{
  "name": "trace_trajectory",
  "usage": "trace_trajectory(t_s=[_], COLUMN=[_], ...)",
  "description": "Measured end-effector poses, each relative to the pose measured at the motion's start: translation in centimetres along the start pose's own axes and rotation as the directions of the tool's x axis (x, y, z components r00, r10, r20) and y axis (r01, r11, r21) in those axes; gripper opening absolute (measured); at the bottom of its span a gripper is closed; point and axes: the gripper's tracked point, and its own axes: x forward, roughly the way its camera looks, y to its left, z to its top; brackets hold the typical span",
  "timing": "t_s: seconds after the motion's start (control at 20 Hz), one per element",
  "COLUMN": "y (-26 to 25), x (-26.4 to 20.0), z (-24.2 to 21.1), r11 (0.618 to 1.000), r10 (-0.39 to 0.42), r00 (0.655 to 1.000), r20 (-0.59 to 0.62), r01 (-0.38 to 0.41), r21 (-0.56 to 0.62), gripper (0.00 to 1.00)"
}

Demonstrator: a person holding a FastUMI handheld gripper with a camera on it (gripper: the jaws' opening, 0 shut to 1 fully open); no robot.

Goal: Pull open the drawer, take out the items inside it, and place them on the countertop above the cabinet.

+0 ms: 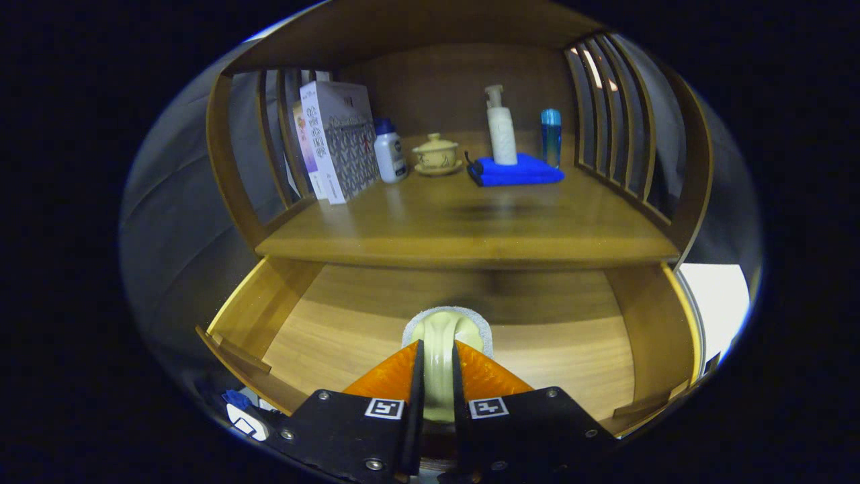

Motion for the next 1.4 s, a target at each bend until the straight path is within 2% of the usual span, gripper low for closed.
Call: trace_trajectory(t_s=[0.3,0.45,0.7,1.1,1.4], y=[1.3,1.7,1.1,-2.6,-3.8], x=[-1.8,-2.0,-1.5,2.0,5.3], z=[4.0,5.9,9.6,13.7,14.8], r11=[0.998,0.999,1.000,0.994,0.979], r10=[0.016,0.020,-0.001,-0.080,-0.098], r00=[0.993,0.989,0.979,0.968,0.977], r20=[0.117,0.149,0.204,0.240,0.191], r01=[-0.010,-0.013,-0.002,0.060,0.061], r21=[-0.055,-0.045,0.013,0.091,0.193], gripper=[0.21,0.21,0.21,0.21,0.21])
